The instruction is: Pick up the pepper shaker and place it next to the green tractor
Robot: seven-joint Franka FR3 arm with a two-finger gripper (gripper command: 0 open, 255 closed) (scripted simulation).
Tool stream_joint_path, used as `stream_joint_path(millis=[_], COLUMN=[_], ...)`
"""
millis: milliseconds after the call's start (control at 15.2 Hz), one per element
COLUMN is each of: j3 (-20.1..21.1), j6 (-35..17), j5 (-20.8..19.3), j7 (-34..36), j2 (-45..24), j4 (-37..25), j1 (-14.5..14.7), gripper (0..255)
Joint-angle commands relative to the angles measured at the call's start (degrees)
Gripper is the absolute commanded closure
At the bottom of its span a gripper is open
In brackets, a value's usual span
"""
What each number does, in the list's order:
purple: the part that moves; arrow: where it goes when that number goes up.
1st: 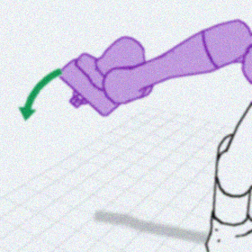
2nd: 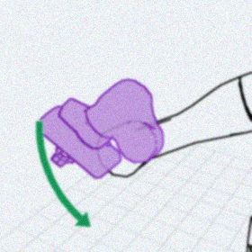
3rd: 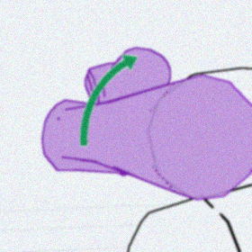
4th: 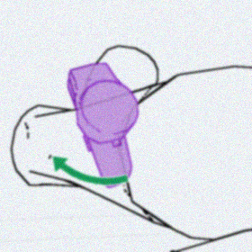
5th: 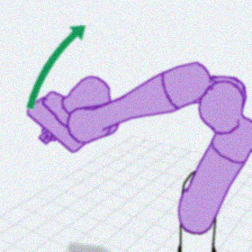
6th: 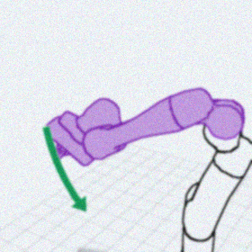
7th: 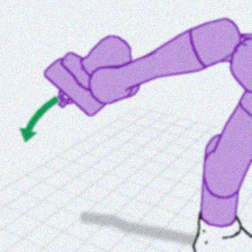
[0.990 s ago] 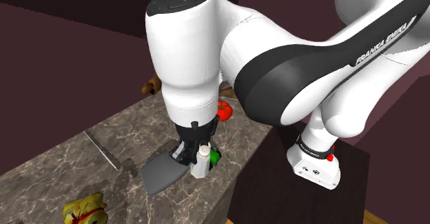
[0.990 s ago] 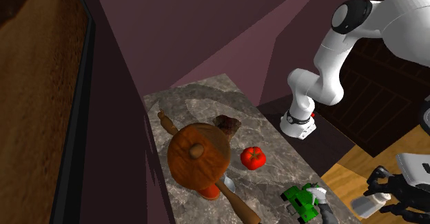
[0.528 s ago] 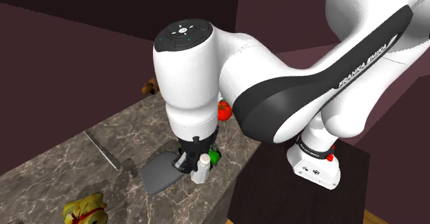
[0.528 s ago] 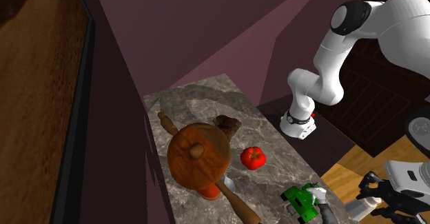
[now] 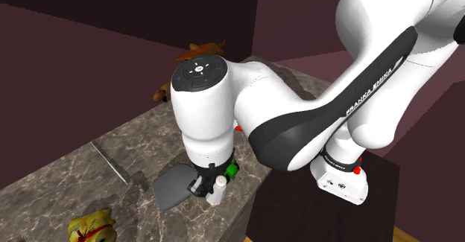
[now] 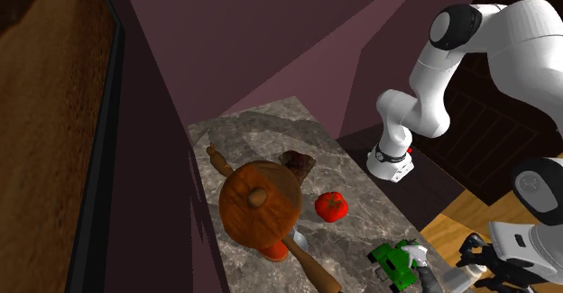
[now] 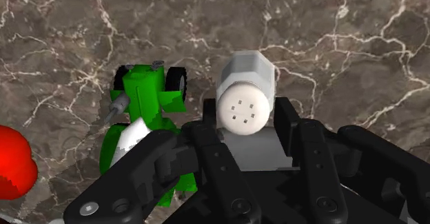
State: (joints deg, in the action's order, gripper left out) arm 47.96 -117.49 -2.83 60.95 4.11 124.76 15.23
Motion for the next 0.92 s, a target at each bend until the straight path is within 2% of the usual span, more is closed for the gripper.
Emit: stream_joint_path(millis=[0, 330, 792, 858], j3=[0.2, 0.6, 0.6, 0.6], j6=[-1.6, -5.4, -5.4, -5.4], j5=[-0.8, -3.5, -3.5, -3.5], j7=[0.8, 3.1, 3.1, 3.1], j2=[-0.9, -3.9, -3.9, -3.9], j4=[1.0, 3.0, 3.0, 3.0], j1=[0.0, 0.0, 0.0, 0.0], gripper=[255, 255, 255, 0])
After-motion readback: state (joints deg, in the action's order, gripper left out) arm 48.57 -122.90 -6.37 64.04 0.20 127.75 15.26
